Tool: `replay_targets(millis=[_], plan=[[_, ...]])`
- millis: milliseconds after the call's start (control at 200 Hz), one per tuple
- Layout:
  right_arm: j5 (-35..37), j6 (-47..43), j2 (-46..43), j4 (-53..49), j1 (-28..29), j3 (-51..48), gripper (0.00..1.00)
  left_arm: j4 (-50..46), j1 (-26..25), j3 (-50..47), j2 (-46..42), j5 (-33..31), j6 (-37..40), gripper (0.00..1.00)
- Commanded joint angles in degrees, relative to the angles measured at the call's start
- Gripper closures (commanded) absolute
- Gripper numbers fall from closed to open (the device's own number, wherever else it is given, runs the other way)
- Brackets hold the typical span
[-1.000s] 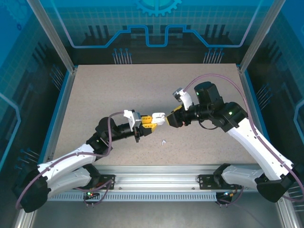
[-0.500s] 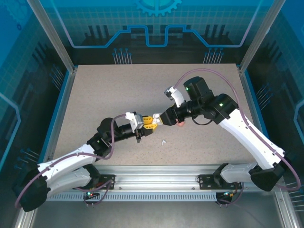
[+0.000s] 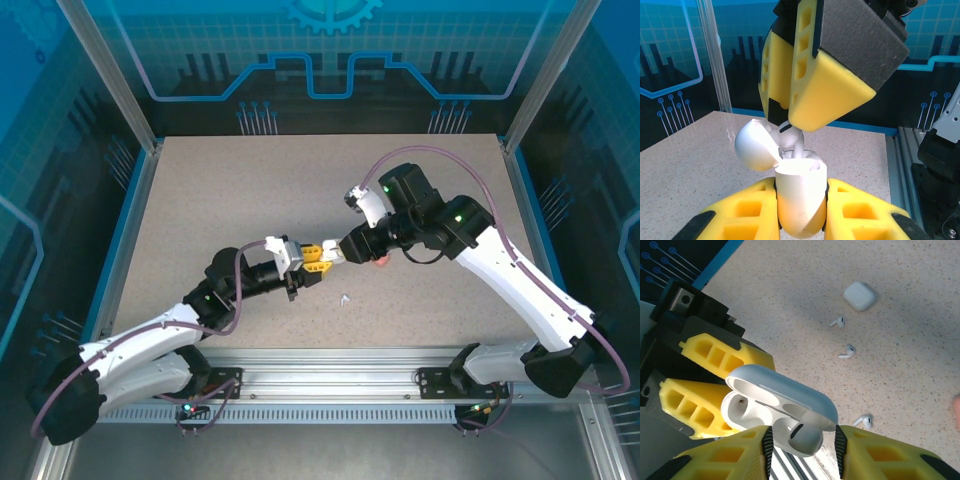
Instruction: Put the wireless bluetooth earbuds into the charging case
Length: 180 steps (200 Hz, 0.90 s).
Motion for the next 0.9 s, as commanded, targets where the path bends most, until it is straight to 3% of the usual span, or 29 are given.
replay_targets(millis=[0,355,895], plan=[[1.07,0.67,0.59,-1.27,0.74,1.71,0.61,1.21,-0.63,2.48,0.26,-0.54,0.87,1.00],[-0.61,0.48,1.11,-2.11,0.76,1.52,0.68,1.15,-0.65,2.31,0.00,-1.17,0.81,1.00],[-6.33,-6.78,-4.00,-1.00,0.57,-3.21,0.69,2.63,-0.60,1.71,0.50,-0.56,-0.17,1.00]])
